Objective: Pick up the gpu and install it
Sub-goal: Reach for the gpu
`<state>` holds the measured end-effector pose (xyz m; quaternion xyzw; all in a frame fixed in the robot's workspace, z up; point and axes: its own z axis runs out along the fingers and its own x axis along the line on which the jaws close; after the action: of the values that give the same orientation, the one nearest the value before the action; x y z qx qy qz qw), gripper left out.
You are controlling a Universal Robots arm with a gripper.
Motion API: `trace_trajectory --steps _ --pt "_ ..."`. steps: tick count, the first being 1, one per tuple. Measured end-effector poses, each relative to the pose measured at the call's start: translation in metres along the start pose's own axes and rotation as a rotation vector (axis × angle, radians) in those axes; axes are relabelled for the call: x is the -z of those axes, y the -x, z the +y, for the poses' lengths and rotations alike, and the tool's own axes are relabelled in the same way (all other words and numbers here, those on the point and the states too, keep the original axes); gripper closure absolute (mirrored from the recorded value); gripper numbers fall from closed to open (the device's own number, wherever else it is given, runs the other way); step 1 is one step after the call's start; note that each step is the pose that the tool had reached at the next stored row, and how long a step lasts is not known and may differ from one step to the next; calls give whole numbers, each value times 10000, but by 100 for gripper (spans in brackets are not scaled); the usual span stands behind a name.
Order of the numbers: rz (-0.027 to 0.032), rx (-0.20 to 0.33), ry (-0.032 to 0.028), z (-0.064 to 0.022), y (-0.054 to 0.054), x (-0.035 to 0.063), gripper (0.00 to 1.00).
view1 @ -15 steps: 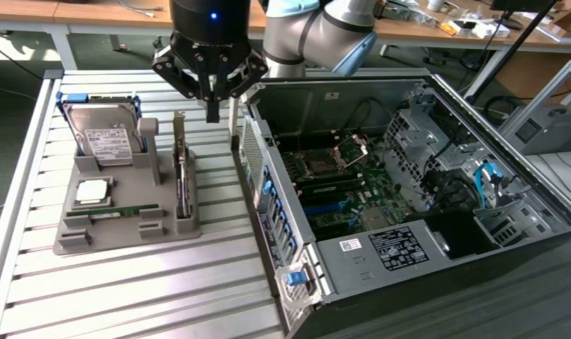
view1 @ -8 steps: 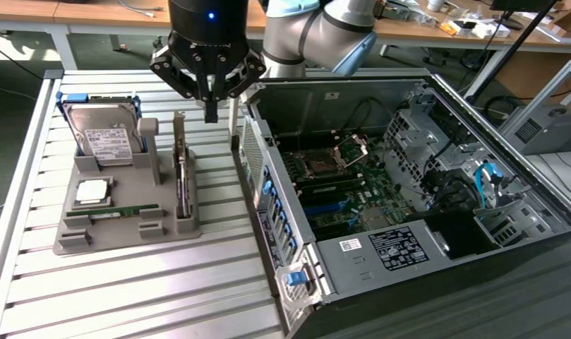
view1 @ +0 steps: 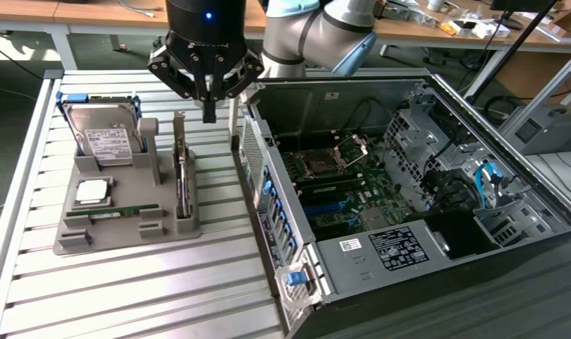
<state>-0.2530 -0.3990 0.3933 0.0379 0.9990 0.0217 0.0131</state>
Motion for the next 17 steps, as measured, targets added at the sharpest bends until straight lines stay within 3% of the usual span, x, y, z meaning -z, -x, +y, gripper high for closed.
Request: trace_trajectory --steps 17 --pt "0 0 0 -4 -56 2 90"
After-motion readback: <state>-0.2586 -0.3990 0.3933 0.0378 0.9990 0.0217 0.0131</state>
